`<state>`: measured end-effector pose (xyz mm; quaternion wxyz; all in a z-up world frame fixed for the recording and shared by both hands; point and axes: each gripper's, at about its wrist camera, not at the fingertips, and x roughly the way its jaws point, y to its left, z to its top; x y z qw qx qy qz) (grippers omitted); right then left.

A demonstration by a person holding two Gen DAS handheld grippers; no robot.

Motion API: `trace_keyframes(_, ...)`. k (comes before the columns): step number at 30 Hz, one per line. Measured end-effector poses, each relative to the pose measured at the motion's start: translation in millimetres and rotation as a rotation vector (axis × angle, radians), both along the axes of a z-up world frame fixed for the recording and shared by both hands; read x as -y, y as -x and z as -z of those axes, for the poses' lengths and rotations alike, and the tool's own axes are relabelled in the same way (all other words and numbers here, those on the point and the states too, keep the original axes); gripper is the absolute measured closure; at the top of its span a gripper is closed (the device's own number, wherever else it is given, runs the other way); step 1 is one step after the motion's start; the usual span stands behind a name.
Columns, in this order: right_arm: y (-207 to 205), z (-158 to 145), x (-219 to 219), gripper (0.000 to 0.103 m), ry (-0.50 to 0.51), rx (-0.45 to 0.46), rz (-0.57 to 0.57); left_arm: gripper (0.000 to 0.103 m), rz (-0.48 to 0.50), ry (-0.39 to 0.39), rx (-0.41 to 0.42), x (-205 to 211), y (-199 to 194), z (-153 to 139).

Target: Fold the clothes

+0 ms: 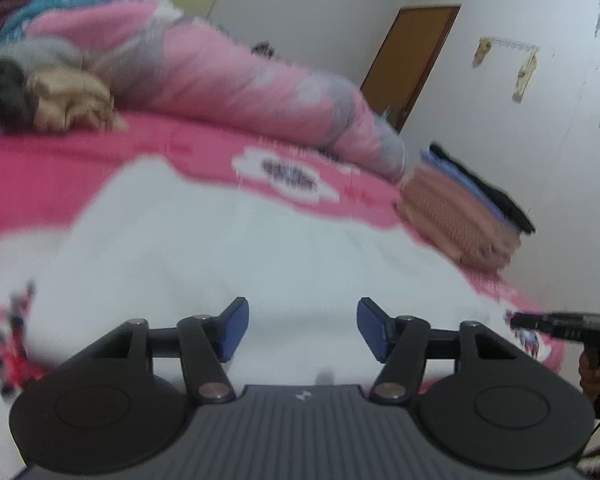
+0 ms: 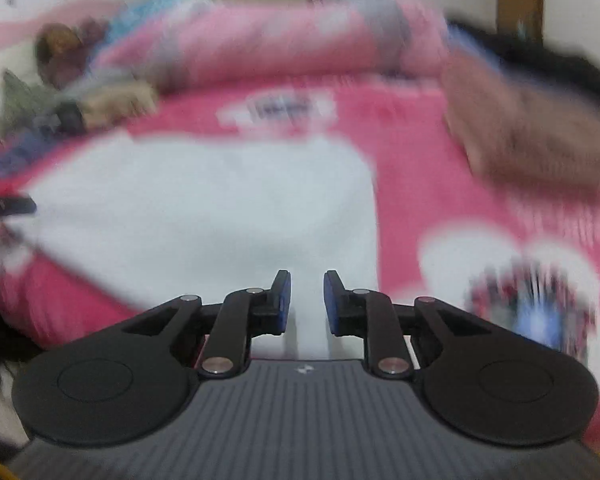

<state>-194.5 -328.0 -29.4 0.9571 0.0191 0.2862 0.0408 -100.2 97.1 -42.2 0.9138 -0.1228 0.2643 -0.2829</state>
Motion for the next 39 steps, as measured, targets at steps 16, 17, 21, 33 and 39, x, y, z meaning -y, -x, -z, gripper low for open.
trace_keyframes(16, -129.2, -0.8, -33.1, 0.085, -0.102, -0.033, 0.005, 0.040, -0.167, -0.073, -0.040, -31.6, -17.7, 22.5)
trace_keyframes(17, -141.9, 0.0, -35.6, 0.087, -0.124, -0.048, -0.016, 0.040, -0.173, -0.062, -0.040, -35.8, -16.8, 23.1)
trace_keyframes(21, -203.0, 35.3, -24.8, 0.091, -0.080, -0.198, 0.076, 0.041, -0.146, -0.043, -0.033, -45.1, -15.0, 27.3)
trace_keyframes(33, -264.1, 38.3, -67.2, 0.093, -0.074, -0.251, -0.010, 0.040, -0.073, -0.080, 0.004, -56.1, -5.9, 29.4)
trace_keyframes(39, -282.8, 1.8, -93.6, 0.088, 0.024, -0.163, 0.127, 0.040, -0.039, -0.112, 0.039, -58.5, 1.6, 29.8)
